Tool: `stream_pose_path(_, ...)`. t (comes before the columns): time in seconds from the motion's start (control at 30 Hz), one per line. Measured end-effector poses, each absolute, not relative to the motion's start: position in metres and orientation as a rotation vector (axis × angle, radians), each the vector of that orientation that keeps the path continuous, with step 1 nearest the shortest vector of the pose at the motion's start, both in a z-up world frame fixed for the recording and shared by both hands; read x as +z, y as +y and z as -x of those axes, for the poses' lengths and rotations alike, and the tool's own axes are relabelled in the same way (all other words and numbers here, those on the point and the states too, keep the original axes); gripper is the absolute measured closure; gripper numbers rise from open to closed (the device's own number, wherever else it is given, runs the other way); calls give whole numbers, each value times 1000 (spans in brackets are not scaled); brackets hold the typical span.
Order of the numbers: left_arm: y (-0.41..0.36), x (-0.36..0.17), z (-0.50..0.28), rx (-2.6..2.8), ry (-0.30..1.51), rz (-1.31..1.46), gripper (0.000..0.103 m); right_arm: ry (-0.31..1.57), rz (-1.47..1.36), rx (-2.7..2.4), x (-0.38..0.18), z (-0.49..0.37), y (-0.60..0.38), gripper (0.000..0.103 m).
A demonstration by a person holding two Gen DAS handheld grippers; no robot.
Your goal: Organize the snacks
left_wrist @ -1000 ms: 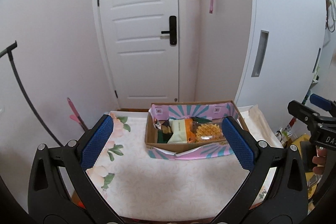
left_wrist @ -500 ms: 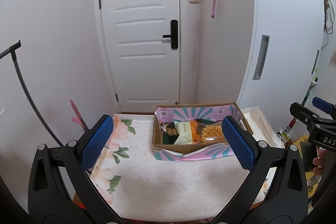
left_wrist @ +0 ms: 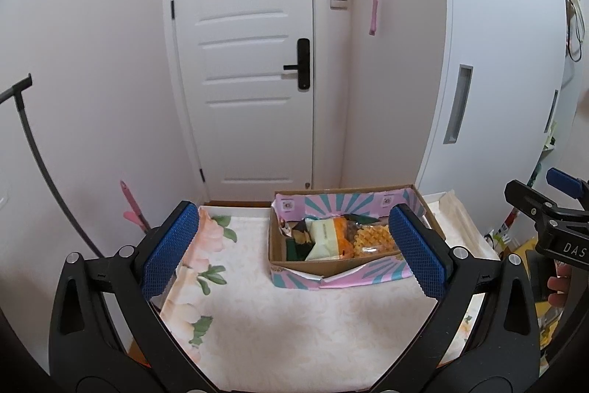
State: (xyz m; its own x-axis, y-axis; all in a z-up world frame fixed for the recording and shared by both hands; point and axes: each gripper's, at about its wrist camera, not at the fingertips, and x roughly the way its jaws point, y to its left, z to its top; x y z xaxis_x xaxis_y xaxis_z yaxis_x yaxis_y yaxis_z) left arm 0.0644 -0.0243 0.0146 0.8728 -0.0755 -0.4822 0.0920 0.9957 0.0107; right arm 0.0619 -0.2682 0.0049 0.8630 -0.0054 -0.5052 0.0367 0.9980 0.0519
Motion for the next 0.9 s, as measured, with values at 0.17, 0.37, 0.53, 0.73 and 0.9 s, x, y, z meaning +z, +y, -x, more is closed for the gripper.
stream_pose_path(0.17, -22, 15, -69, -88, 504, -35, 0, 528, -60, -24, 5, -65, -266, 0)
stream_pose_path(0.37, -21, 14, -71, -87, 504, -35, 0, 530, -60, -21, 5, -66, -266, 0)
stream_pose_path(0.53, -20, 14, -72, -88, 504, -35, 0, 530, -60, -22, 5, -67, -265, 0)
stream_pose_path(0.73, -21, 12, -75, -77, 500, -50, 0, 531, -59, -21, 5, -68, -266, 0)
stream_pose_path(0.9, -23, 9, -76, -64, 493, -65, 0, 534, -62, -24, 3, -70, -265, 0)
